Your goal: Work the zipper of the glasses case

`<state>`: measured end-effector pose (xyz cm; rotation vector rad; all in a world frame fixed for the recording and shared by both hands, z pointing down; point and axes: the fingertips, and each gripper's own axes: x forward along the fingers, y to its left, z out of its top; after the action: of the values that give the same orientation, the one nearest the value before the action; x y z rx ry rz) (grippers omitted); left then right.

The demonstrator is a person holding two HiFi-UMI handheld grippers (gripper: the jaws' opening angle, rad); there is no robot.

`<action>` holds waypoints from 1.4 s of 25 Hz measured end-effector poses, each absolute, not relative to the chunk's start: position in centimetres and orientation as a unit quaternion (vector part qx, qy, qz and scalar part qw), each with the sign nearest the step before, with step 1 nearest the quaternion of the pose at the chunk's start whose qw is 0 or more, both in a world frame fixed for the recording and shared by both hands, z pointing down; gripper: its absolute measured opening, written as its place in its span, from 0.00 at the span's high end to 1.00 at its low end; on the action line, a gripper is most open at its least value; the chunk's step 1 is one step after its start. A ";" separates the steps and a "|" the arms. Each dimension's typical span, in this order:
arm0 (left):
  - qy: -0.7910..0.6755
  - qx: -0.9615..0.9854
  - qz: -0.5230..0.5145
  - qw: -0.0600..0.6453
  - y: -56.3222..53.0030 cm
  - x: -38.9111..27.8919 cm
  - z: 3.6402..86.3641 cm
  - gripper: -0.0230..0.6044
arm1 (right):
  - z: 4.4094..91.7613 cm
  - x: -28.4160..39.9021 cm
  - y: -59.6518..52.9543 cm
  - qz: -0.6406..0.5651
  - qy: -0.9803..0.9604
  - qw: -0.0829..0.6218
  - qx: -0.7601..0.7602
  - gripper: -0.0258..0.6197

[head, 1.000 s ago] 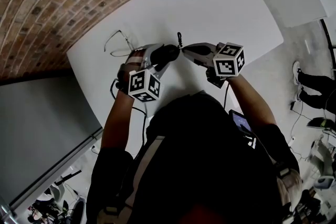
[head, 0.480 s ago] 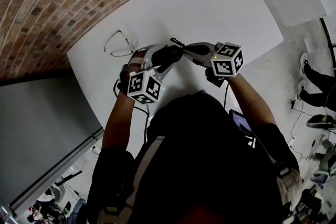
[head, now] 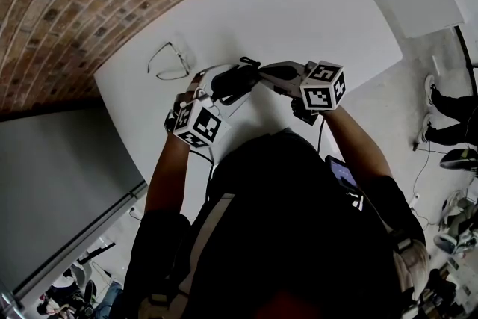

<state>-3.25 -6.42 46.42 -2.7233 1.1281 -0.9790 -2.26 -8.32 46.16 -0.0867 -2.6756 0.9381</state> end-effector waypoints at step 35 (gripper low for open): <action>0.385 -0.857 -0.338 -0.053 -7.3 -2.0 51.4 0.51 | 46.0 -2.6 -6.6 0.324 -0.931 0.166 -0.037 0.95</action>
<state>-2.02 -7.34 51.42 -2.7891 1.2511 -1.0981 -2.59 -6.56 45.99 -0.1065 -2.6494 0.9222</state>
